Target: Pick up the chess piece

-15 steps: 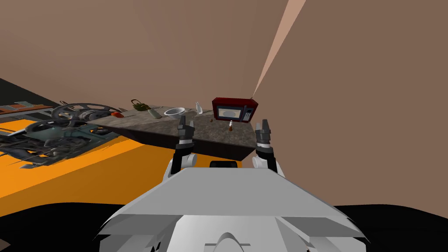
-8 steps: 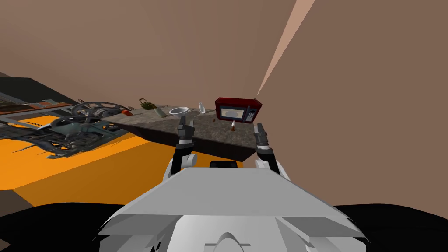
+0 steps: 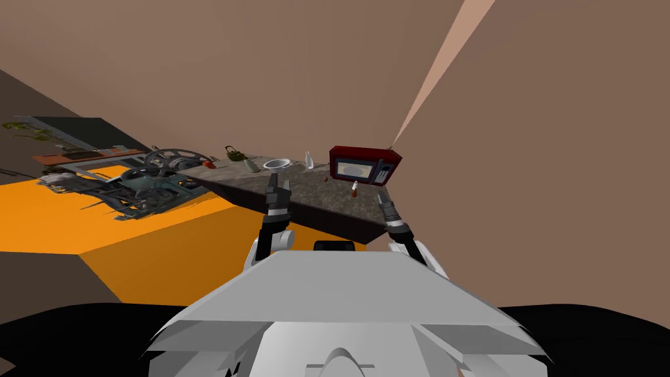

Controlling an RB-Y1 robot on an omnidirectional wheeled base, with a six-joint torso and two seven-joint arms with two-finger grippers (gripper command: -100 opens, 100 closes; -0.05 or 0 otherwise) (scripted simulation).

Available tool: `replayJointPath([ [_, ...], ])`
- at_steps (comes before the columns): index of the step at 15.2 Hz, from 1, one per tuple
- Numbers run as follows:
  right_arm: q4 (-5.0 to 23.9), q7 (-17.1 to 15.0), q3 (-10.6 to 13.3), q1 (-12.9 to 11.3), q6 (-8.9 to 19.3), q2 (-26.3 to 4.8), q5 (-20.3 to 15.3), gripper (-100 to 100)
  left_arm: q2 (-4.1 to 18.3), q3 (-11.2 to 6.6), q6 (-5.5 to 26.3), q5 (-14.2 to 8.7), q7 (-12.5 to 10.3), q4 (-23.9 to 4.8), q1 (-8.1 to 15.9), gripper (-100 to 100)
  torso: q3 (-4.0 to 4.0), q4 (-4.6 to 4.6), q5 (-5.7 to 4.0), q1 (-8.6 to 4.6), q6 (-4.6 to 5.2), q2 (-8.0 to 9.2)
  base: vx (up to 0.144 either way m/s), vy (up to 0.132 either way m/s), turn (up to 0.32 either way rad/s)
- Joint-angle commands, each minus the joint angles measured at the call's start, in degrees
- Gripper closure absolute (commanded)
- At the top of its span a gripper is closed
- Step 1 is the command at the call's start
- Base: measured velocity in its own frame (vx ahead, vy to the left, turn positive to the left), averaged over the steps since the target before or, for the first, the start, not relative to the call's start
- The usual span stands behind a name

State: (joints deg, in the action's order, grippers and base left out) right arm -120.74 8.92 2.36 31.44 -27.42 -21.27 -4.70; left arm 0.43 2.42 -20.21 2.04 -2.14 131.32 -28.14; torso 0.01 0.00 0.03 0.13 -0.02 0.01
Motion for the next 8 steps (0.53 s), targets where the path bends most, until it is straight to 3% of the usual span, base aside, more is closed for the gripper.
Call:
replayJointPath([
  [1,1.5,0.1,-0.1,0.8,0.5,-2.9,-0.8,-100,0.0,0.00,0.0,0.0,0.0,0.0,0.0,0,0.00,0.00,0.00,0.00,0.00,0.00,-0.001,0.041,0.161],
  [8,5.7,0.1,-0.6,2.3,1.6,-10.9,-2.4,-100,0.0,0.00,0.0,0.0,0.0,0.0,0.0,0,-0.01,0.00,0.01,0.04,-0.02,-0.01,0.000,0.047,0.158],
])
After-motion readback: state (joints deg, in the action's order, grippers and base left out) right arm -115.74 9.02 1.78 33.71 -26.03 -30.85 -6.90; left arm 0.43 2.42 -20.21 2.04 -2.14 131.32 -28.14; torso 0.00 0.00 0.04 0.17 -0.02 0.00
